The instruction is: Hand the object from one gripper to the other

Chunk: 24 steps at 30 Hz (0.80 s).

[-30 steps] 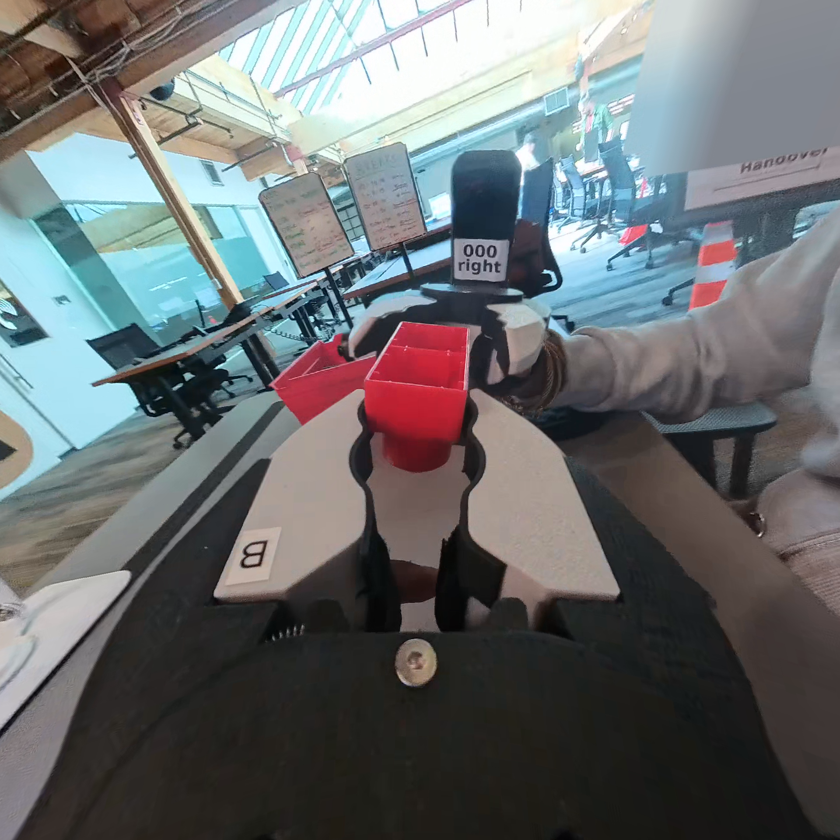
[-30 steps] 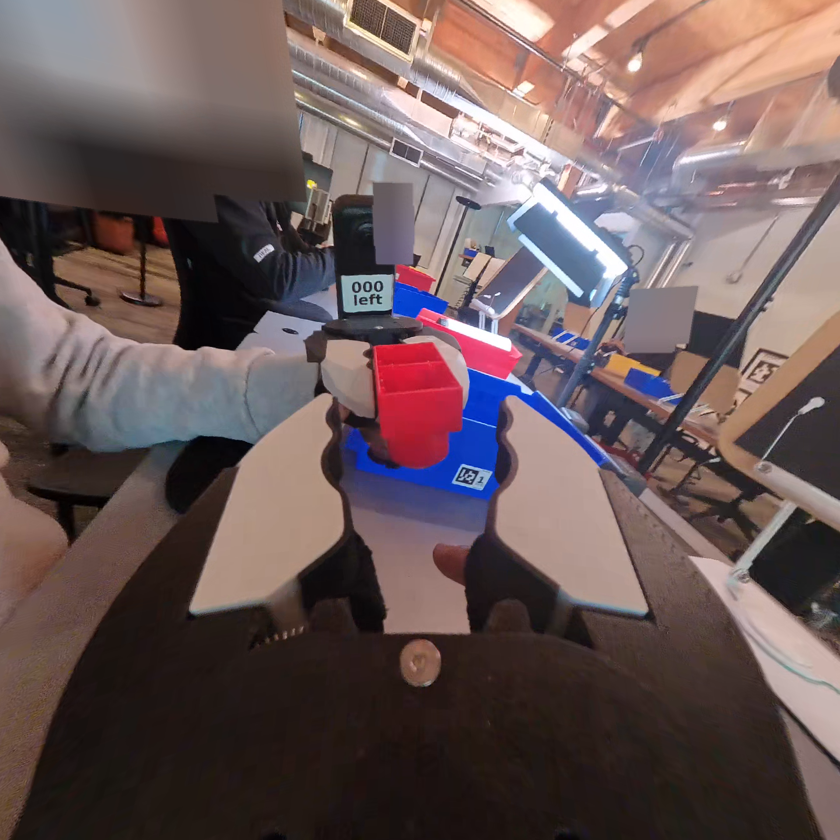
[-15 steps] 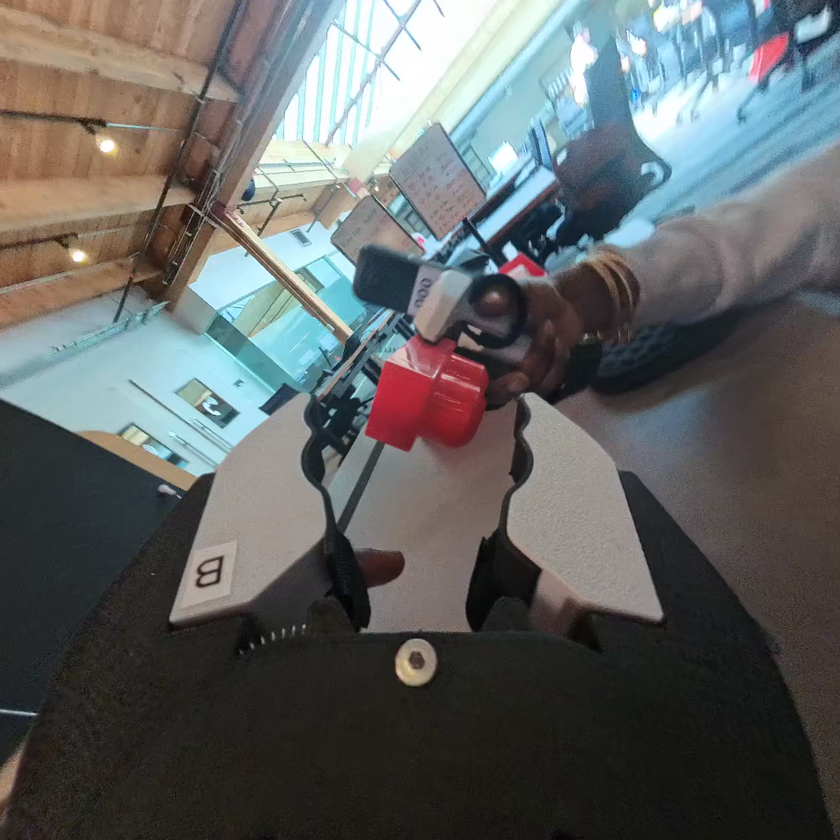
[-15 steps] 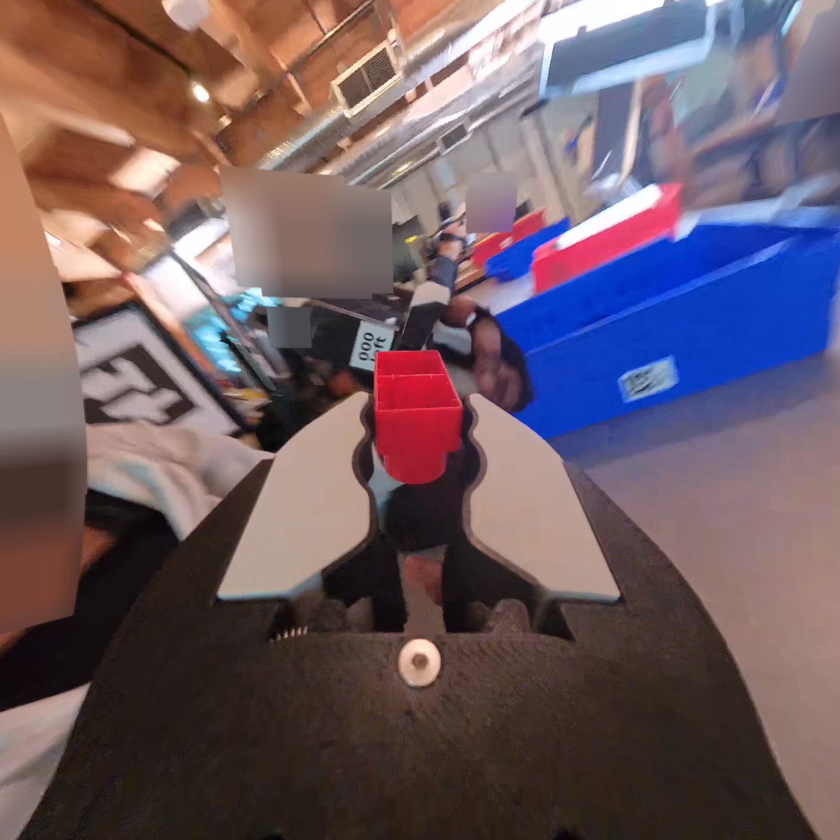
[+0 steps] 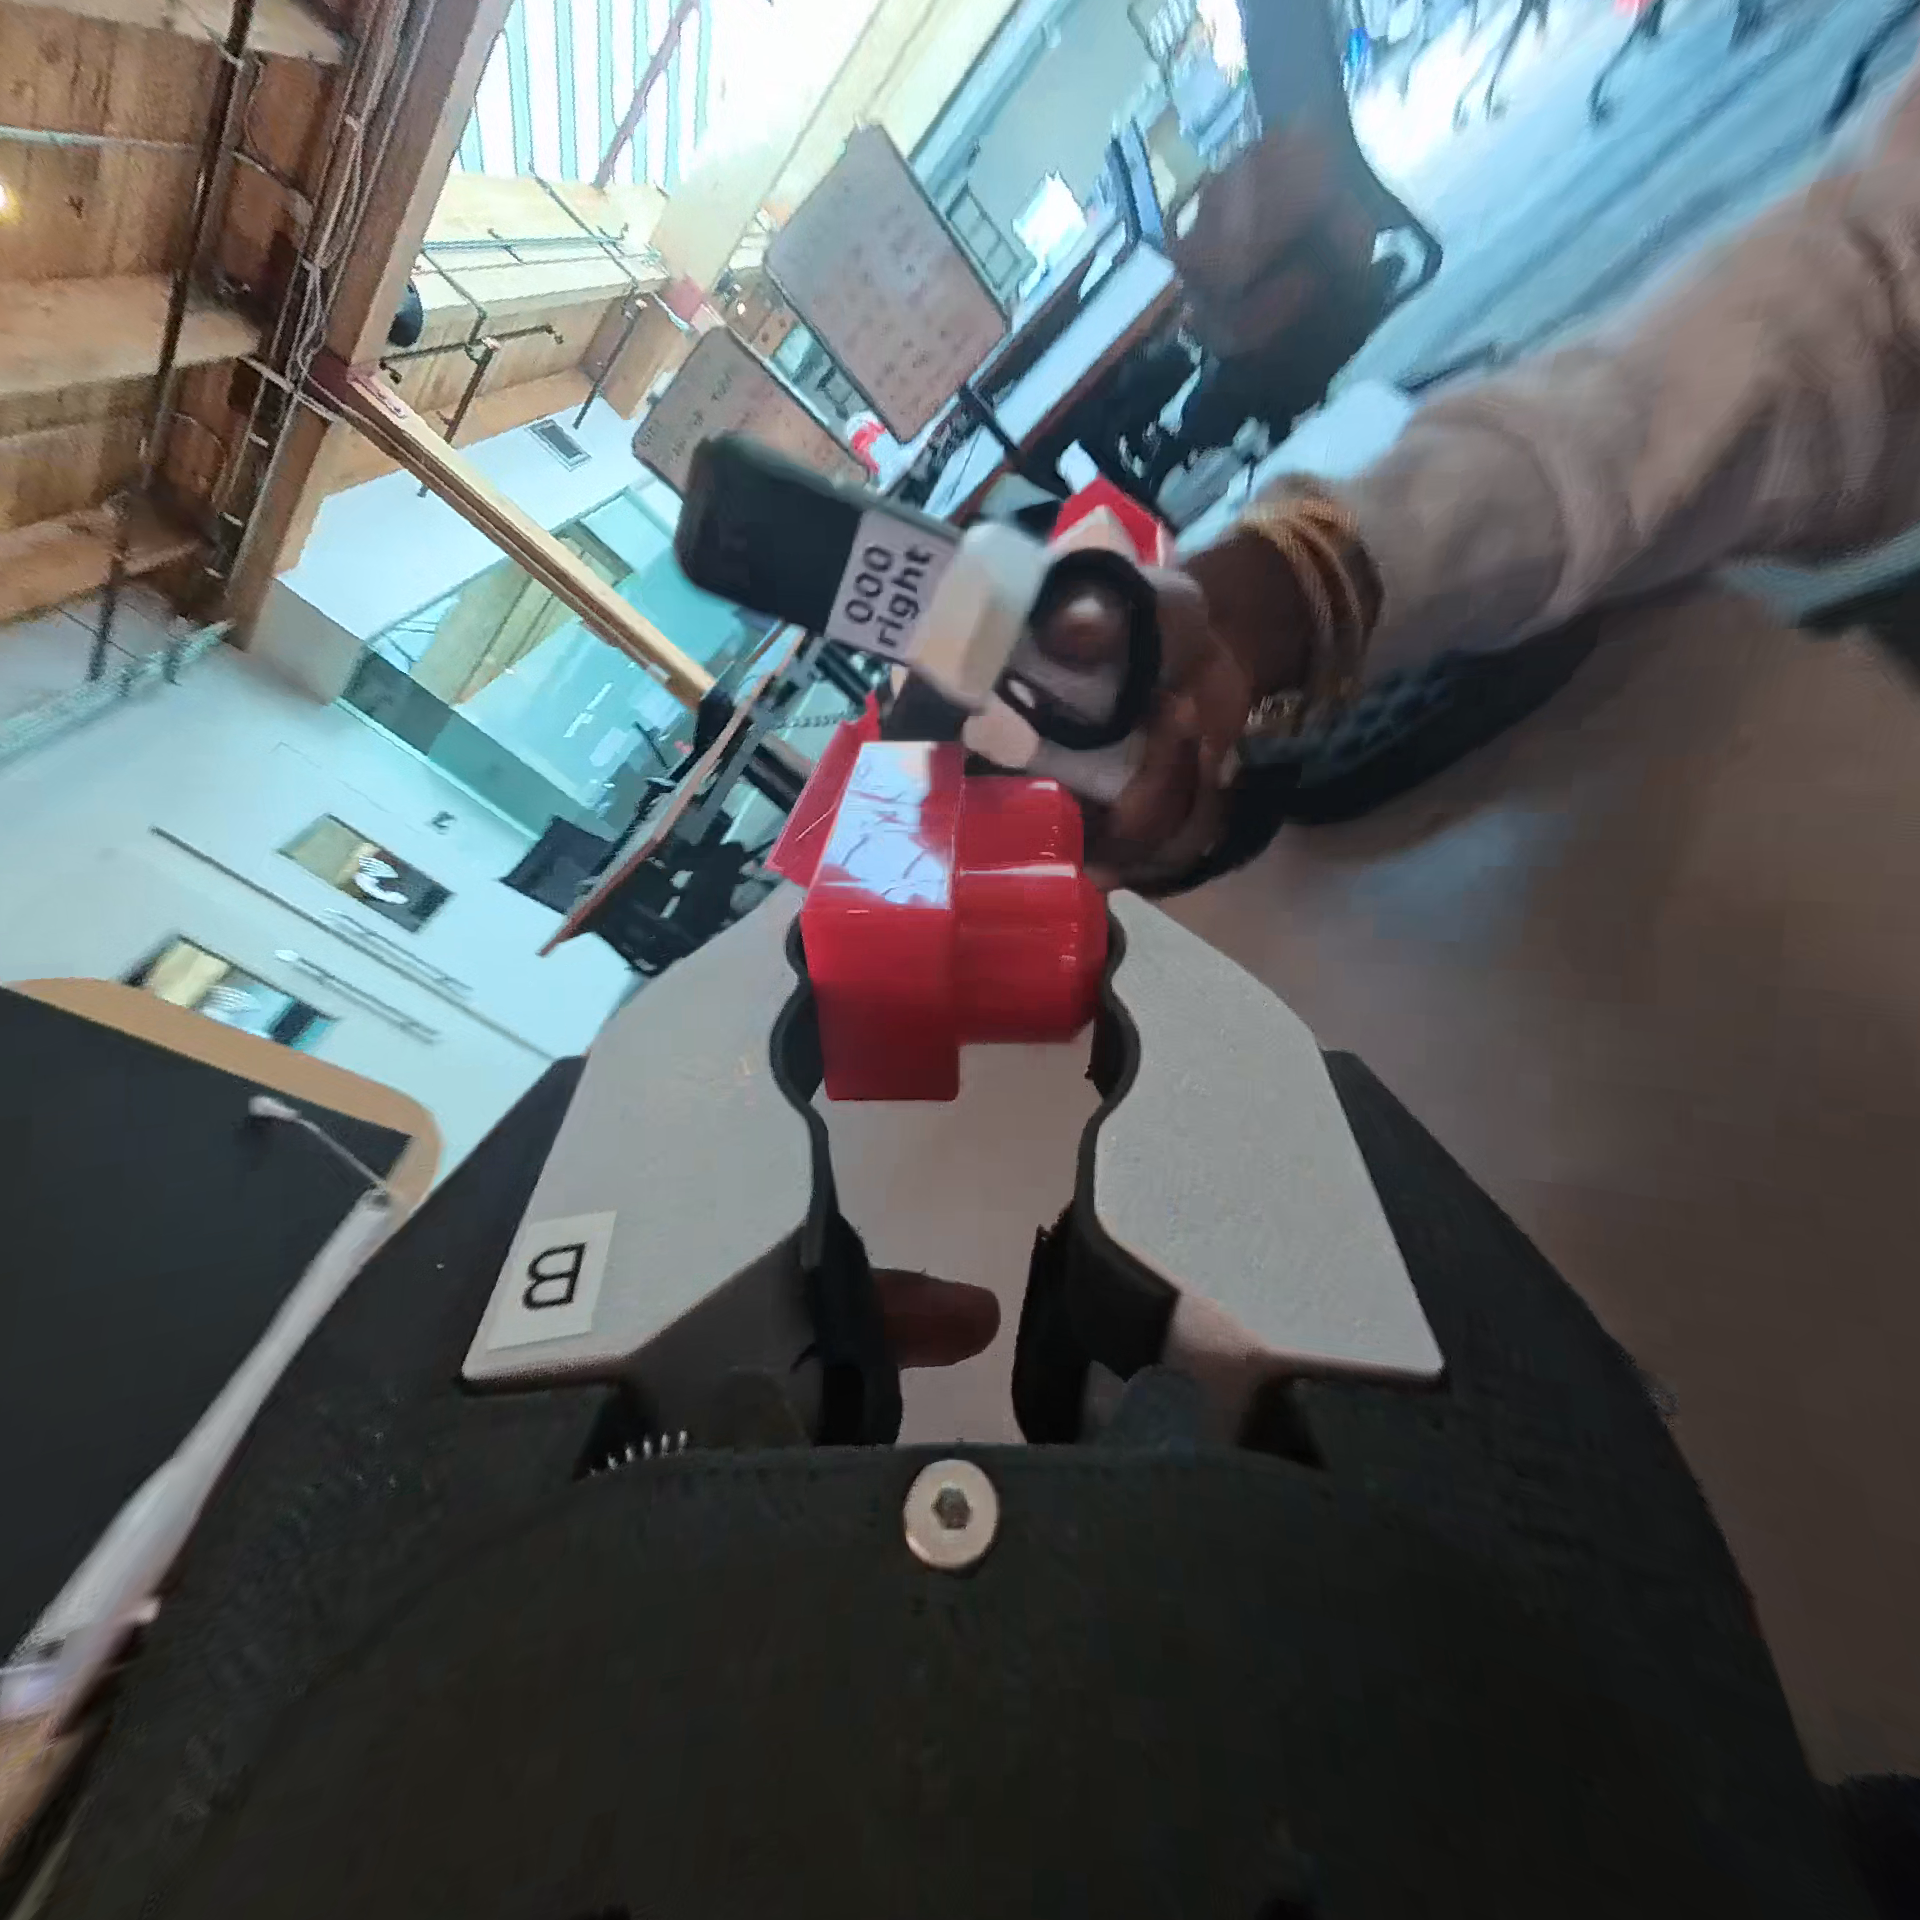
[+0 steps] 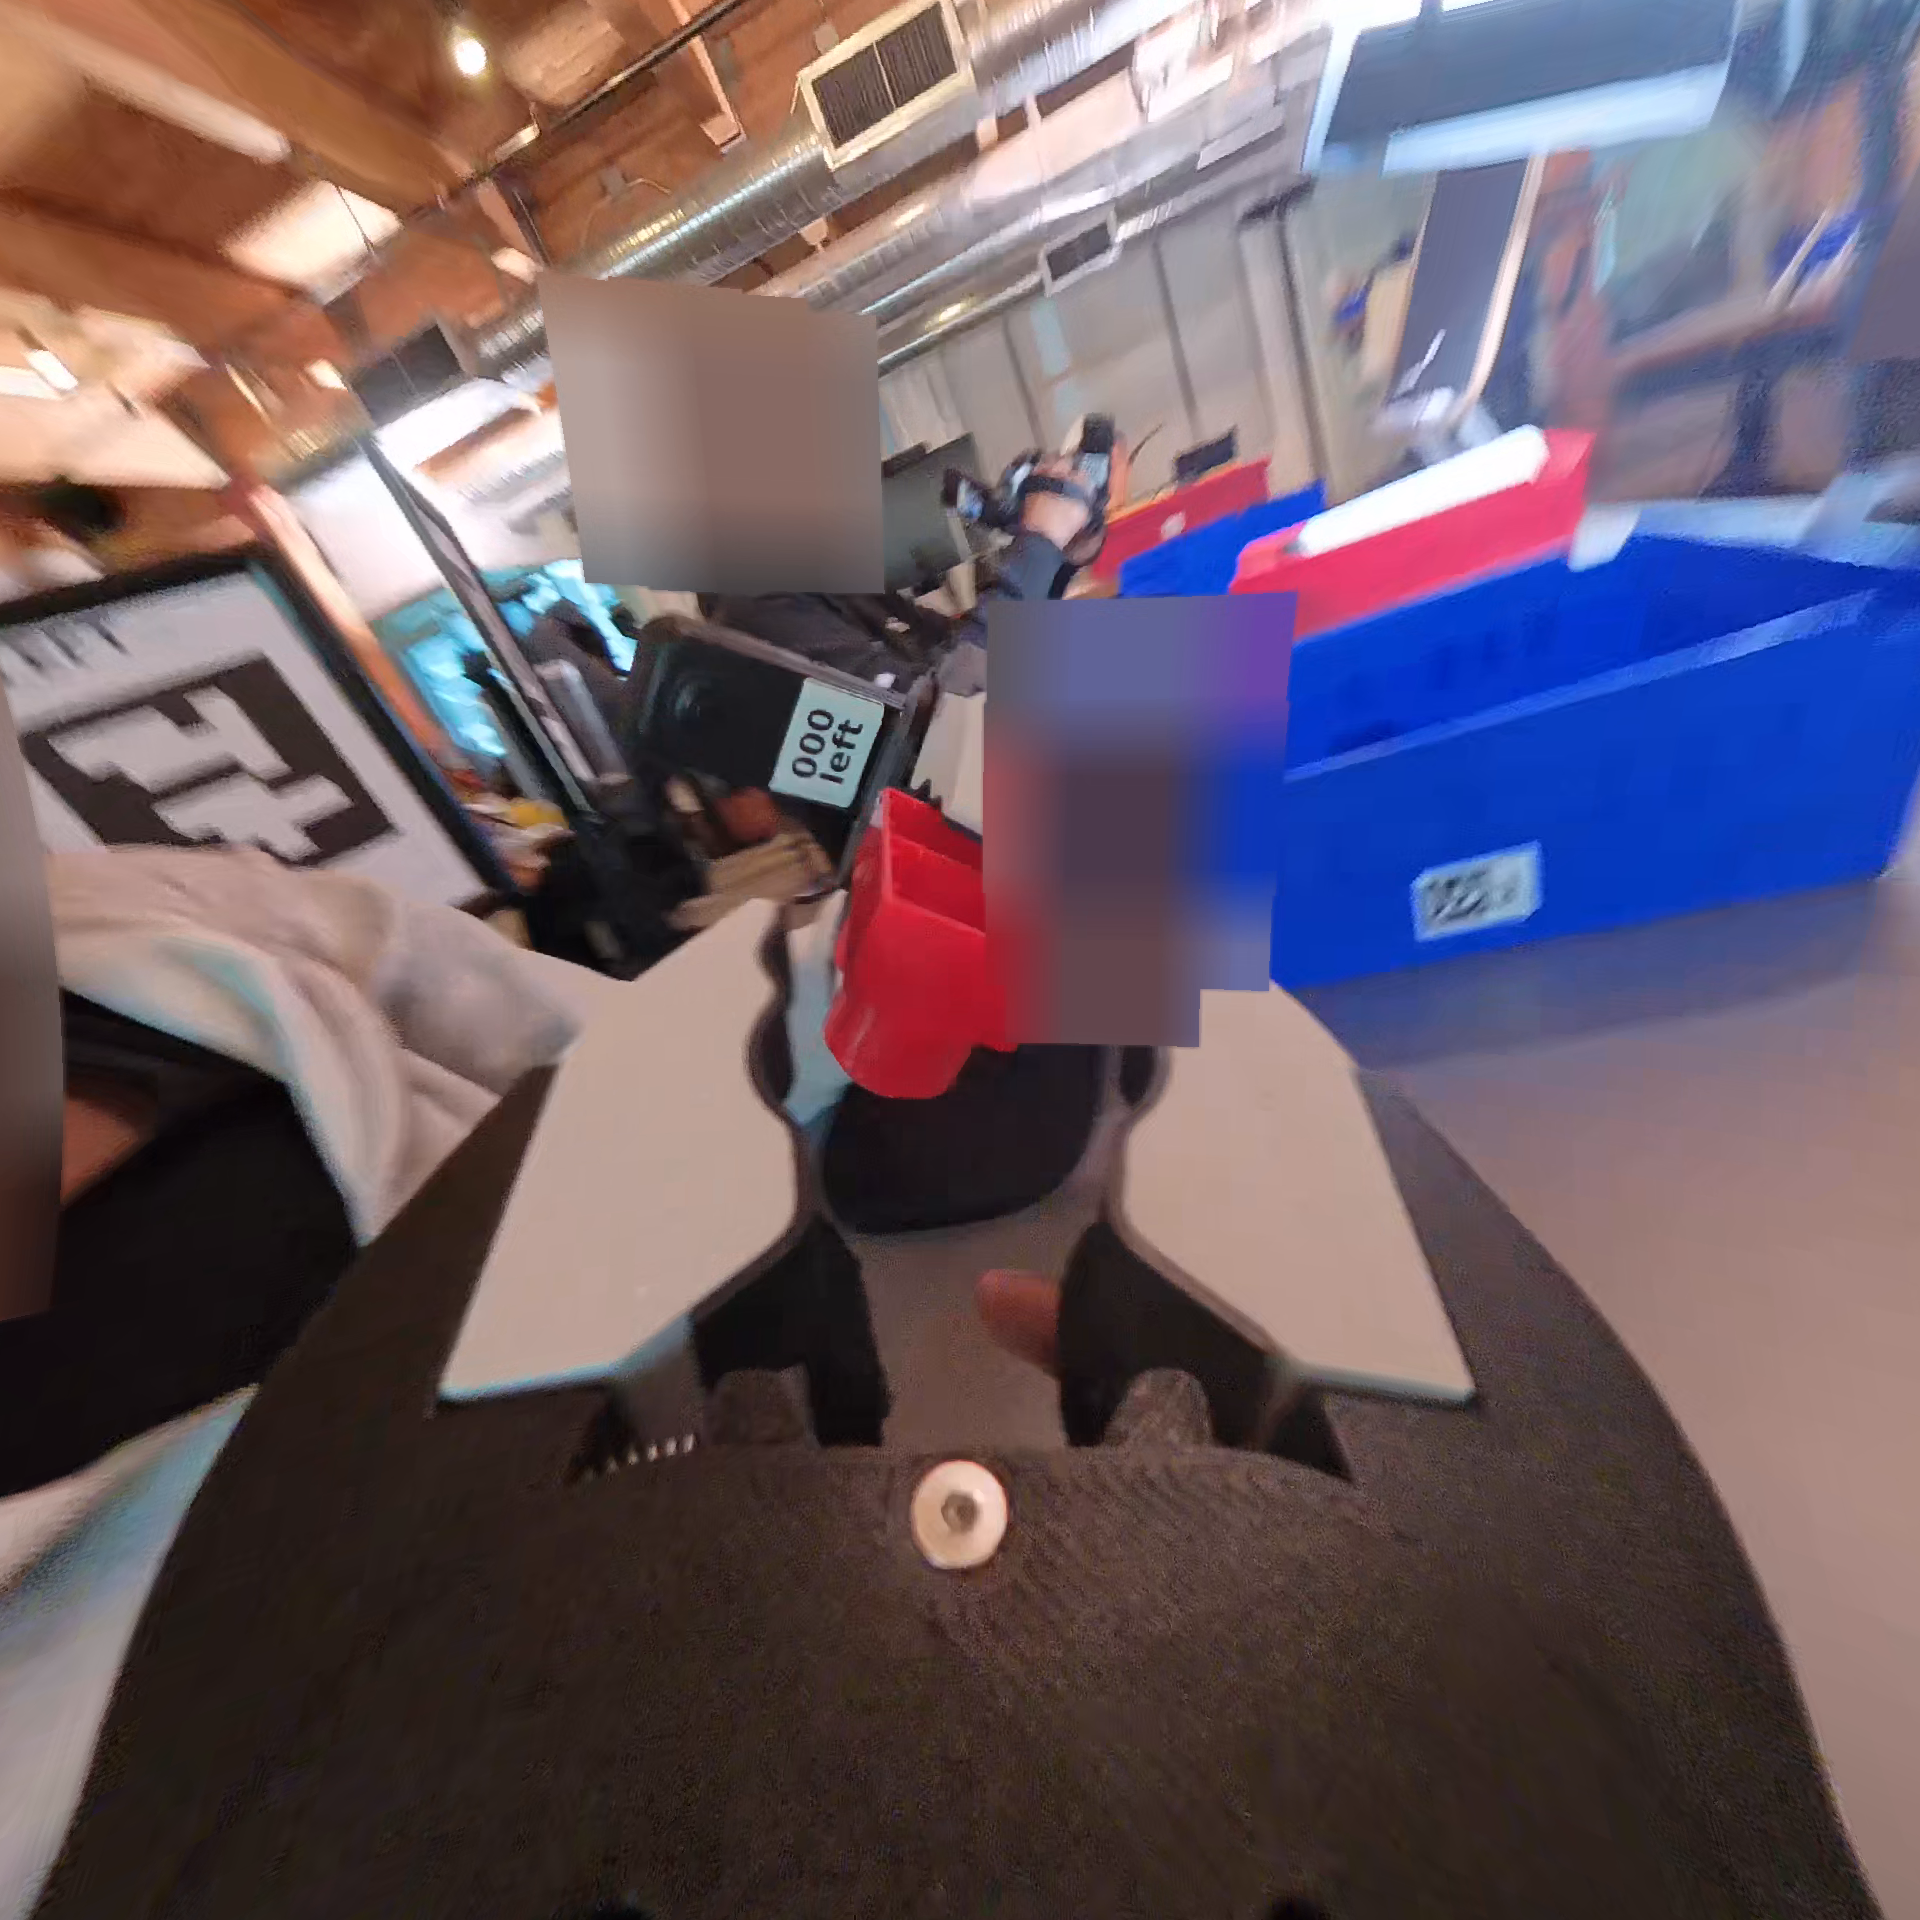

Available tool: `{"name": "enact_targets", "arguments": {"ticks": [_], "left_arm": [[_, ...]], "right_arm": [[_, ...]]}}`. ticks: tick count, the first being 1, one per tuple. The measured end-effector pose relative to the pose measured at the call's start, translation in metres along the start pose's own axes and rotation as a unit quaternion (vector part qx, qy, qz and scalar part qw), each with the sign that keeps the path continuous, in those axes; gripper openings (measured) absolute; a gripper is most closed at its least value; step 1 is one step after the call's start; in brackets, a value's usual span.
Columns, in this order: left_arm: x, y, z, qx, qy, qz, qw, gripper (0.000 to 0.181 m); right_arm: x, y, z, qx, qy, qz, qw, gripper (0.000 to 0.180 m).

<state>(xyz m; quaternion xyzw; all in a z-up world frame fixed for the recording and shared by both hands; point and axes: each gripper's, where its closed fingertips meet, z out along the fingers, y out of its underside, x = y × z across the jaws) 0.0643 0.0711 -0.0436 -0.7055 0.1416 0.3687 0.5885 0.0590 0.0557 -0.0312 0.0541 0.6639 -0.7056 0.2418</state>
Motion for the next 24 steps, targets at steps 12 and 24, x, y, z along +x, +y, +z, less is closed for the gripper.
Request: {"name": "enact_targets", "arguments": {"ticks": [12,24], "left_arm": [[0.002,-0.025,-0.008,0.098,0.068,-0.181,0.976,0.049],[-0.010,-0.021,-0.006,0.092,-0.021,-0.059,0.994,0.077]], "right_arm": [[-0.025,-0.007,0.007,0.025,0.092,-0.419,0.903,0.068],[-0.022,-0.014,0.000,0.039,0.051,-0.268,0.961,0.045]]}}
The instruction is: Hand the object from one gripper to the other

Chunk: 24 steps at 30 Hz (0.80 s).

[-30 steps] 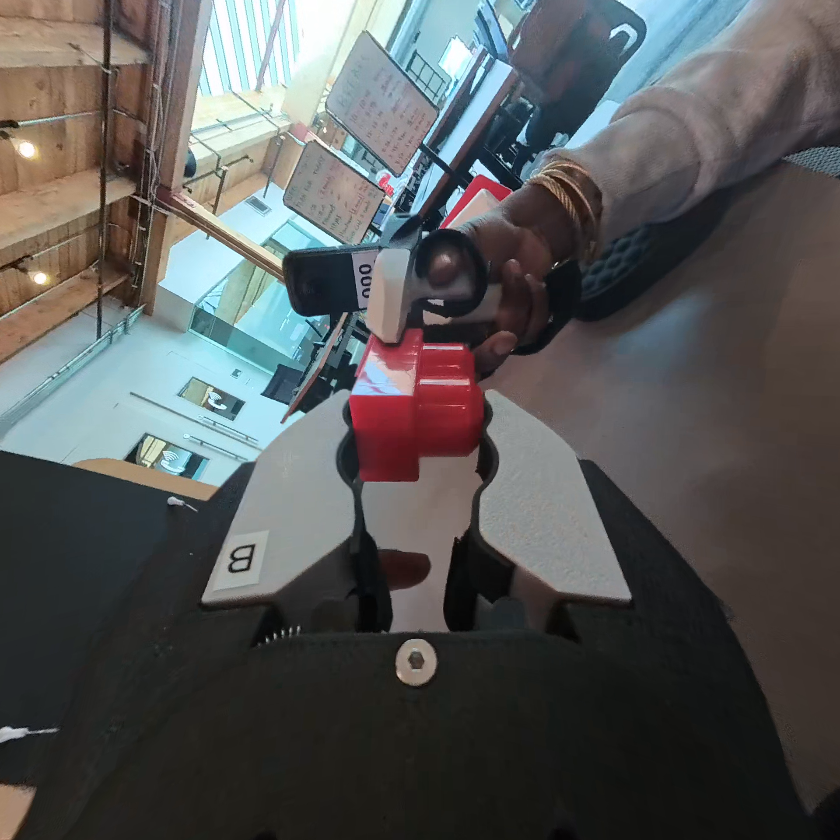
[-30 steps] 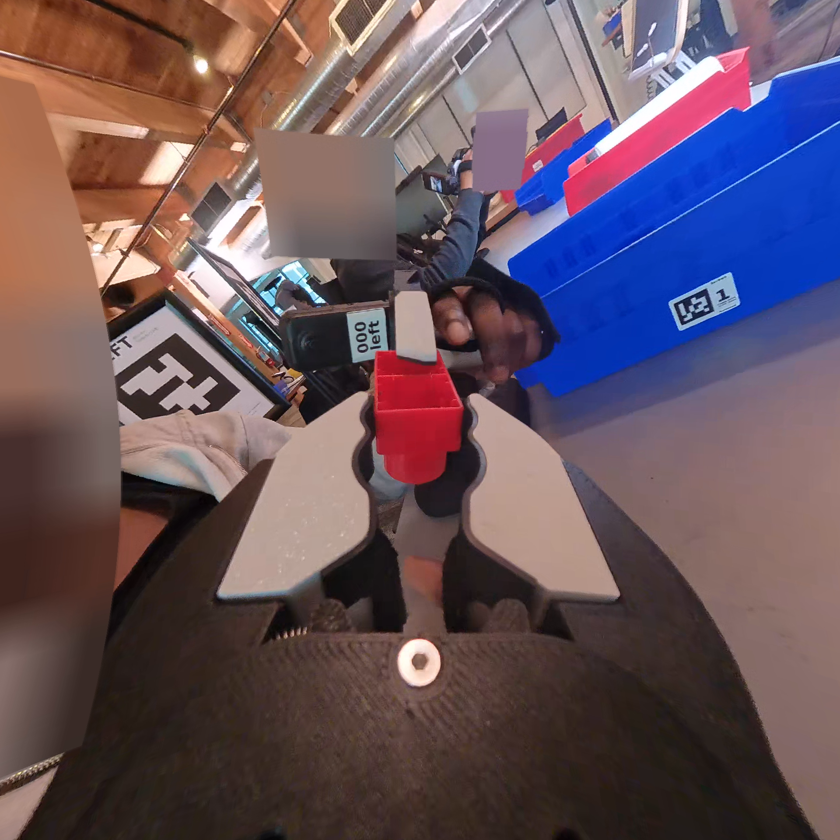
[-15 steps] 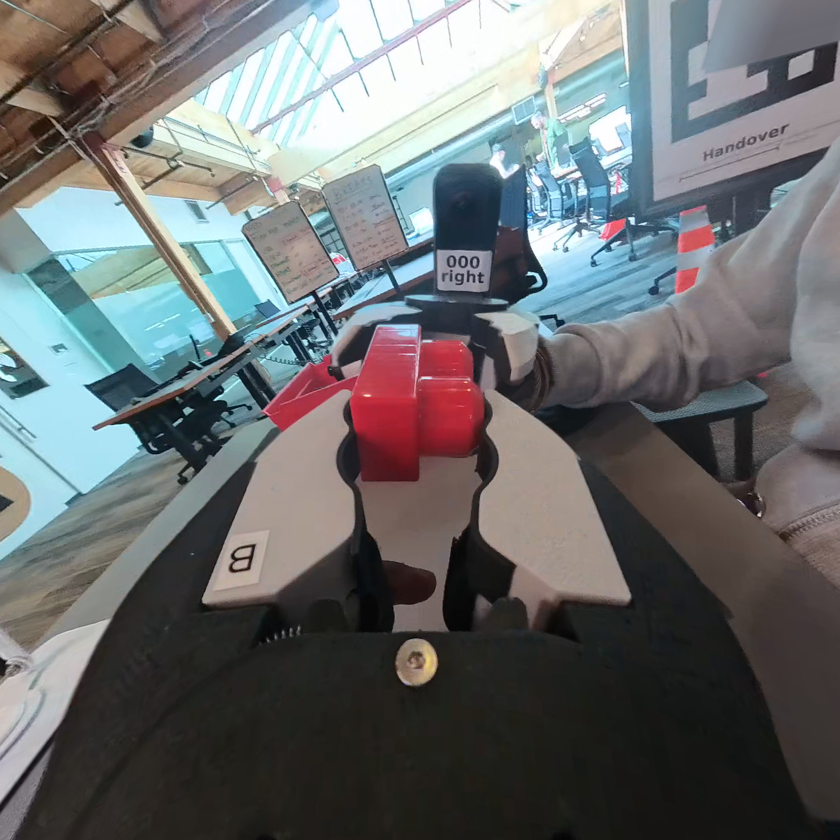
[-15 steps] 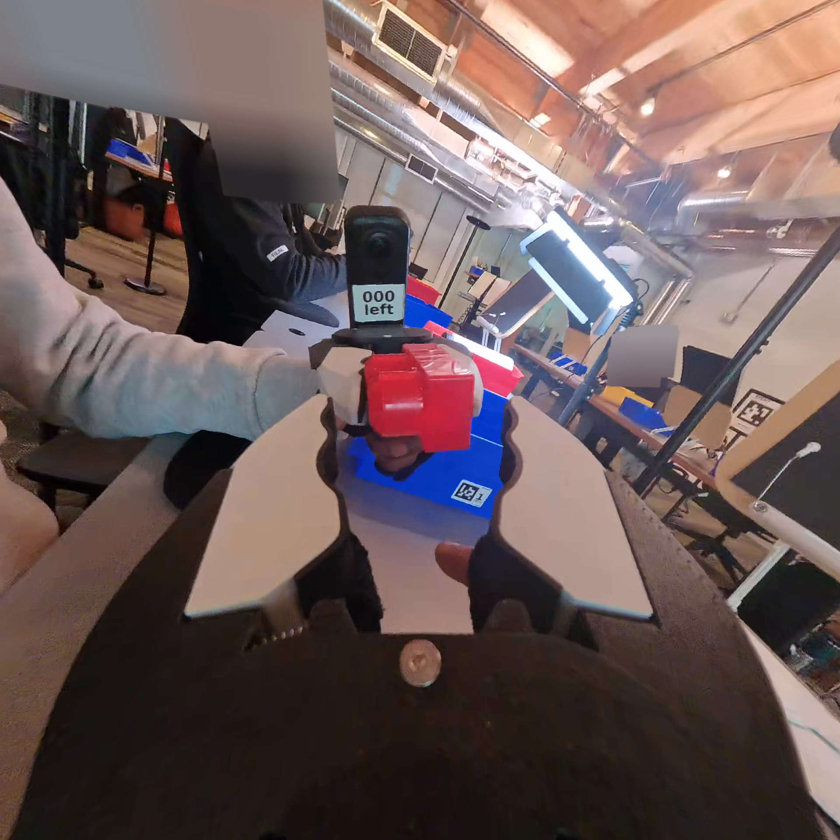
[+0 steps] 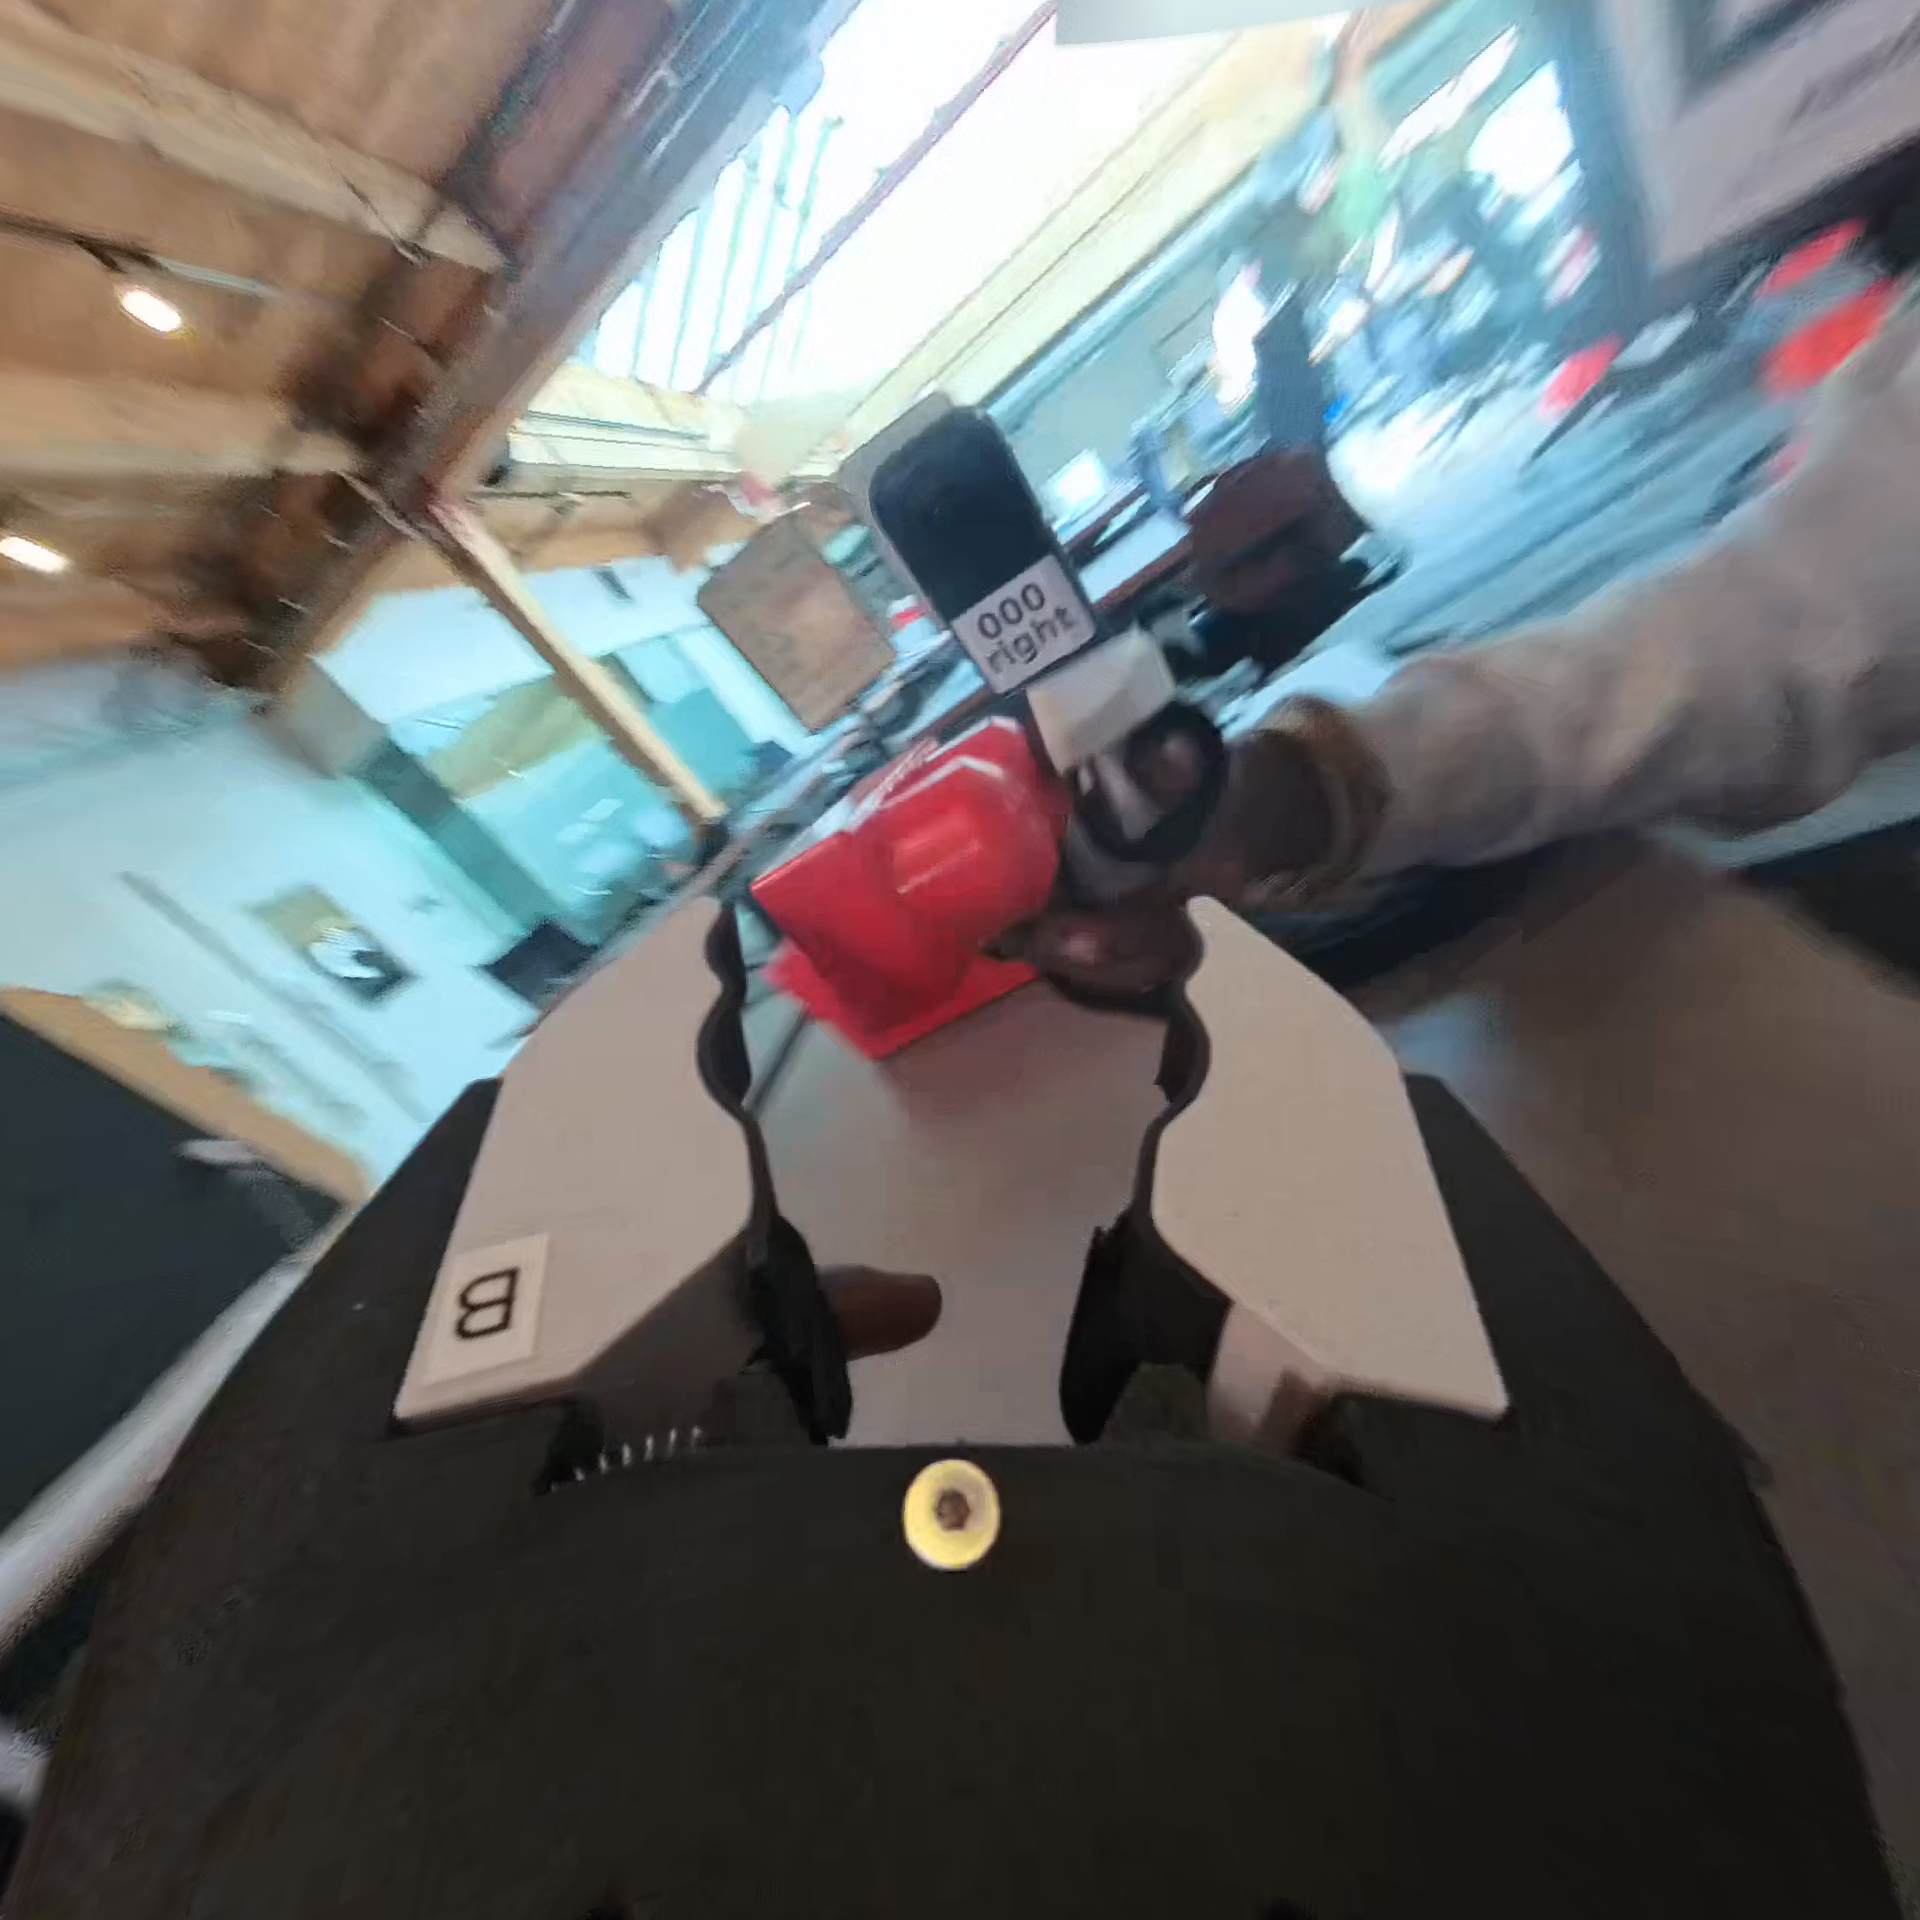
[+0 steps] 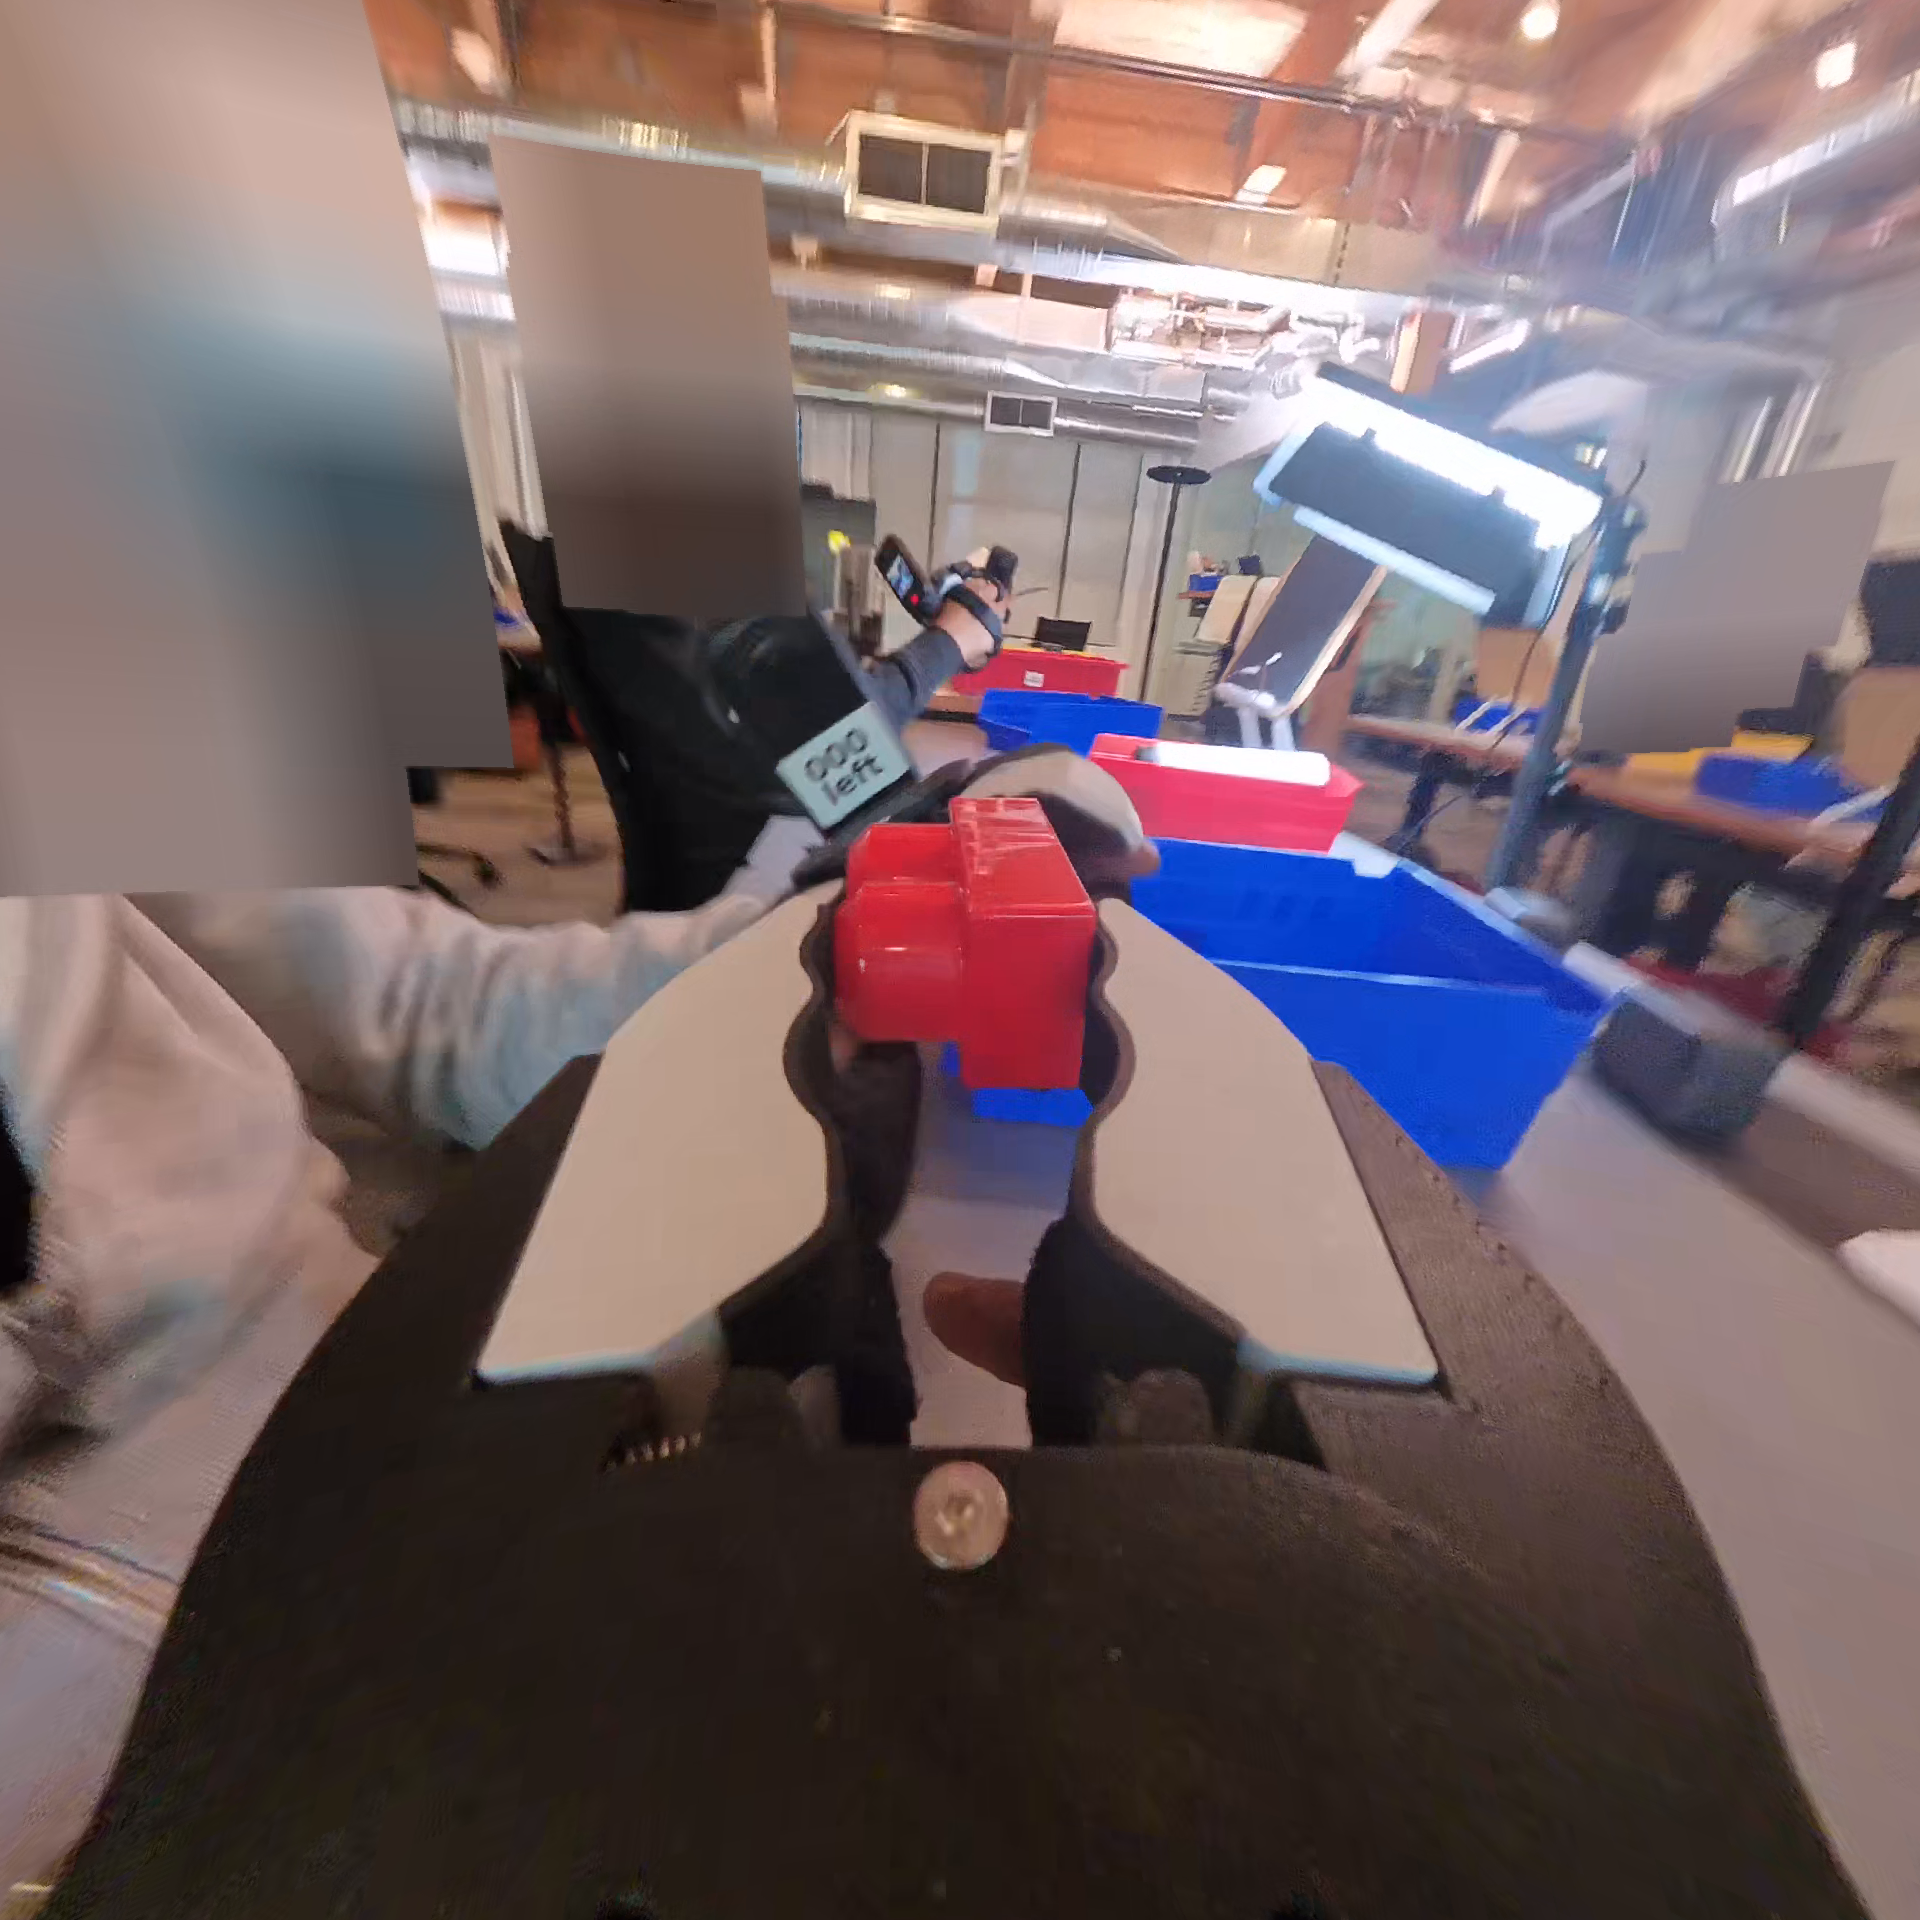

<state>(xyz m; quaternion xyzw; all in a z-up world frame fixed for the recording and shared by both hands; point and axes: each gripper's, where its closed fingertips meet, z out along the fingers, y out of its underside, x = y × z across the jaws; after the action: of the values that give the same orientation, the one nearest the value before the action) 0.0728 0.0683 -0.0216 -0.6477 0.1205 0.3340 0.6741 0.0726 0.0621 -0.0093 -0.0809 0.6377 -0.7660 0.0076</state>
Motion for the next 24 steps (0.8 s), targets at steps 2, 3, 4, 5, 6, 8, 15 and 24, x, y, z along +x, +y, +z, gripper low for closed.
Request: {"name": "enact_targets", "arguments": {"ticks": [2,3,4,5,6,8,15,24], "left_arm": [[-0.008,0.005,0.000,-0.033,-0.042,0.095,0.994,0.082],[-0.010,0.007,0.001,-0.046,-0.055,0.132,0.989,0.082],[-0.010,0.008,0.002,-0.056,-0.063,0.157,0.984,0.082],[-0.010,0.011,0.003,-0.065,-0.063,0.170,0.981,0.079],[-0.008,0.014,0.003,-0.073,-0.057,0.175,0.980,0.077],[-0.007,0.020,0.004,-0.088,-0.052,0.180,0.978,0.072],[-0.002,0.023,0.004,-0.101,-0.032,0.153,0.983,0.037],[-0.010,0.007,-0.005,-0.025,0.018,-0.155,0.987,0.036]], "right_arm": [[0.009,-0.002,-0.005,0.010,-0.008,0.102,0.995,0.045],[0.013,0.001,-0.006,0.008,-0.015,0.159,0.987,0.045],[0.016,0.005,-0.006,0.004,-0.024,0.216,0.976,0.045],[0.018,0.009,-0.006,-0.001,-0.033,0.267,0.963,0.045],[0.018,0.013,-0.006,-0.003,-0.046,0.308,0.950,0.045],[0.017,0.016,-0.006,0.000,-0.068,0.353,0.933,0.045],[0.008,0.021,-0.001,-0.026,-0.079,0.343,0.936,0.045],[0.009,0.009,0.001,-0.030,0.039,-0.058,0.997,0.068]]}}
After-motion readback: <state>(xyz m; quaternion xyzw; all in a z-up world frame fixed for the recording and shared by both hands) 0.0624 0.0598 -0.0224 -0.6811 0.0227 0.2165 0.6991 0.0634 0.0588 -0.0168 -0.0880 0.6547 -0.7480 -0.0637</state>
